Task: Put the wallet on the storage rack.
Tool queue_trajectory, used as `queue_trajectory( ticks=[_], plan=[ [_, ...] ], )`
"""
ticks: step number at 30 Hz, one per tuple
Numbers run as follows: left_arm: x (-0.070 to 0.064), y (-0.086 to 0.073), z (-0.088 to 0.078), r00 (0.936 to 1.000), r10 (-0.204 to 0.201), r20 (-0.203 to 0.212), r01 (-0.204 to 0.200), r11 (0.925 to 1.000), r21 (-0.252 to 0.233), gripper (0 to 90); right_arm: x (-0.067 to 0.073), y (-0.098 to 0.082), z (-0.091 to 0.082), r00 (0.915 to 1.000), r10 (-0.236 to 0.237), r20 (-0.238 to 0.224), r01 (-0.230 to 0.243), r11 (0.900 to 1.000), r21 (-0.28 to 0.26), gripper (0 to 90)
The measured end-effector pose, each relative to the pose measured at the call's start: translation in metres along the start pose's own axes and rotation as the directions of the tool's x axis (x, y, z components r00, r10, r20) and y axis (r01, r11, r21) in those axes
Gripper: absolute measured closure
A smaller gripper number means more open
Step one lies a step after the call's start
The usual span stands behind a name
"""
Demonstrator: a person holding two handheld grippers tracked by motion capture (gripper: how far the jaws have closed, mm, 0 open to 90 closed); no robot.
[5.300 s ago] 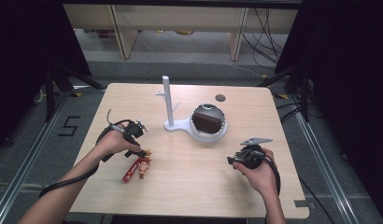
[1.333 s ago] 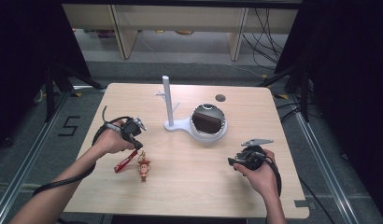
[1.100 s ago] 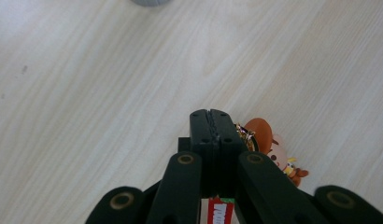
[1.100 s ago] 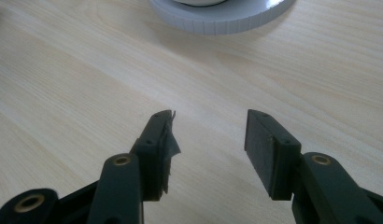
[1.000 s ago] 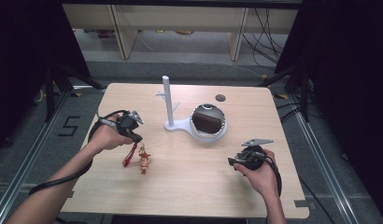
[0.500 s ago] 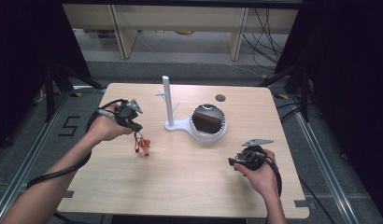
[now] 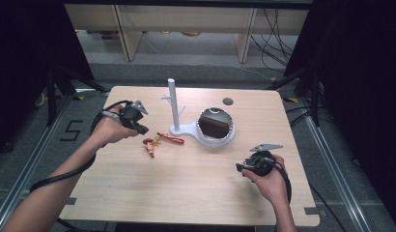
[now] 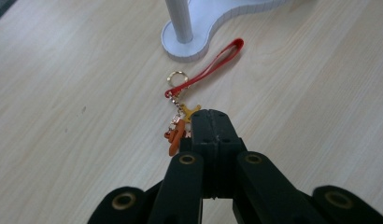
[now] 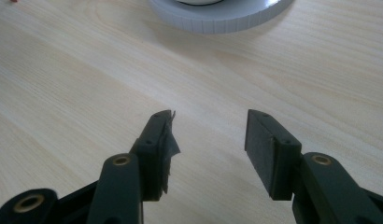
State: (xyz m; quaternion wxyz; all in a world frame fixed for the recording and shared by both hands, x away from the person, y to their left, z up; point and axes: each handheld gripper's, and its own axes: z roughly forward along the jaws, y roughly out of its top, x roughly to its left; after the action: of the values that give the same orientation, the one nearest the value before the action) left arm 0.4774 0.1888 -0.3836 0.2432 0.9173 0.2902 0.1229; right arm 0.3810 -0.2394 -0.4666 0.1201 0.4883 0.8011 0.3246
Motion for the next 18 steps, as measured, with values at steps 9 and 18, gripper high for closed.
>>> queue_trajectory(
  ticks=[9,18],
  plan=[
    [0.019,-0.008,0.045,0.998,-0.058,-0.024,0.059,0.998,0.023,78.0,0.002,-0.001,-0.001,0.9997,0.025,0.003,-0.025,1.0,-0.004,52.2],
    [0.032,-0.004,0.079,0.9972,-0.074,-0.01,0.075,0.9904,0.116,68.2,0.001,-0.001,-0.001,0.9998,0.021,0.001,-0.021,1.0,-0.005,52.1]
  ],
)
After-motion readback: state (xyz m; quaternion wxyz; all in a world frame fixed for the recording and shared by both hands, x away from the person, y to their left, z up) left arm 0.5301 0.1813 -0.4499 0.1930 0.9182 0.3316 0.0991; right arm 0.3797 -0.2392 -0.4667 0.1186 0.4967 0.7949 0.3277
